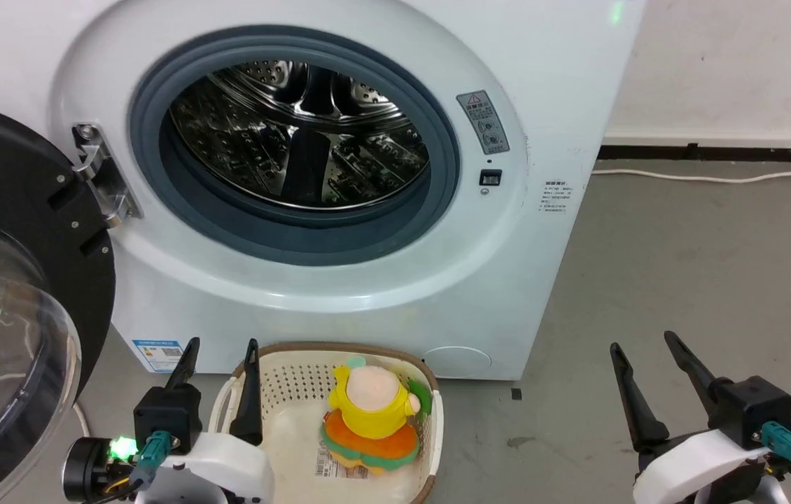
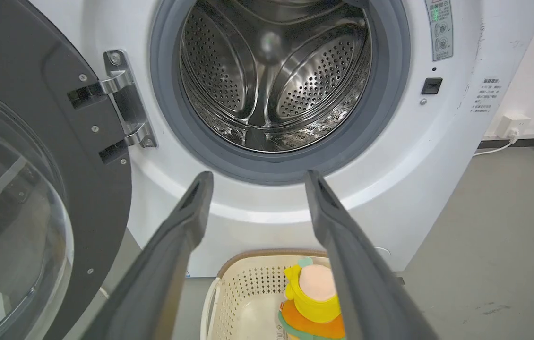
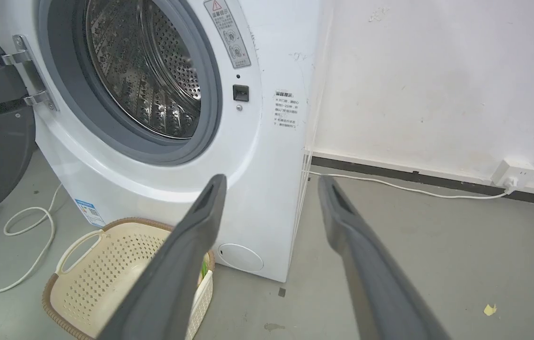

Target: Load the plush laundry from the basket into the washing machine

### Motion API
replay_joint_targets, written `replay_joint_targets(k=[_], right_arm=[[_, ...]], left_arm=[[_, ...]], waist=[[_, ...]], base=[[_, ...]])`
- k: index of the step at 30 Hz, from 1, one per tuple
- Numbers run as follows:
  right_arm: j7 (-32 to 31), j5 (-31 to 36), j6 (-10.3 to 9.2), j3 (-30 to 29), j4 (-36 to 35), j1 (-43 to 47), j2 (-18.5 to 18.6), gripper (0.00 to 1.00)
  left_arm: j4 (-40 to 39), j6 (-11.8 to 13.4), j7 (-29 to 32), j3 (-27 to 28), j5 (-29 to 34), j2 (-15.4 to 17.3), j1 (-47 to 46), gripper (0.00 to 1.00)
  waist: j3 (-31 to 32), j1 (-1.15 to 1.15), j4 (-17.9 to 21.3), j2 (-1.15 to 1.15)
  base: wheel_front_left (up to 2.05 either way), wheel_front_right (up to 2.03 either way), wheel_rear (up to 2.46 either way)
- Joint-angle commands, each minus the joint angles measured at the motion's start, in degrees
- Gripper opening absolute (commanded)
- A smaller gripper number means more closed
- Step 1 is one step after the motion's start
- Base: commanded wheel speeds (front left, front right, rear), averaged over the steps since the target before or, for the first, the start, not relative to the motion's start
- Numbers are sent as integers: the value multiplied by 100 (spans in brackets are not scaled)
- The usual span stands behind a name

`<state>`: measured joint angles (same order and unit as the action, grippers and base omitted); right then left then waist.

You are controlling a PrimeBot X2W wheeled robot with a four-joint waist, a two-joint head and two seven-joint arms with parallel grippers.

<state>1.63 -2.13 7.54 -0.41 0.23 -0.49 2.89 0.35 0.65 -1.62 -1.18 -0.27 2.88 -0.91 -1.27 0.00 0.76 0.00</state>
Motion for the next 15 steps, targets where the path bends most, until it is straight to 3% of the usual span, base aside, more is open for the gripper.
replay_joint_targets(k=[1,15], right_arm=[[53,-65,-1,-17,-31,-34,0,100],[220,-256,-1,-48,-133,-264,0,100]], left_arm=[[23,14,-49,-25,-46,0,-33,100],[621,-60,-205,-147,-125,65,-458,100]], waist=[[-49,0,22,0],[-717,0,252,0]], base=[[0,0,0],[0,0,0]])
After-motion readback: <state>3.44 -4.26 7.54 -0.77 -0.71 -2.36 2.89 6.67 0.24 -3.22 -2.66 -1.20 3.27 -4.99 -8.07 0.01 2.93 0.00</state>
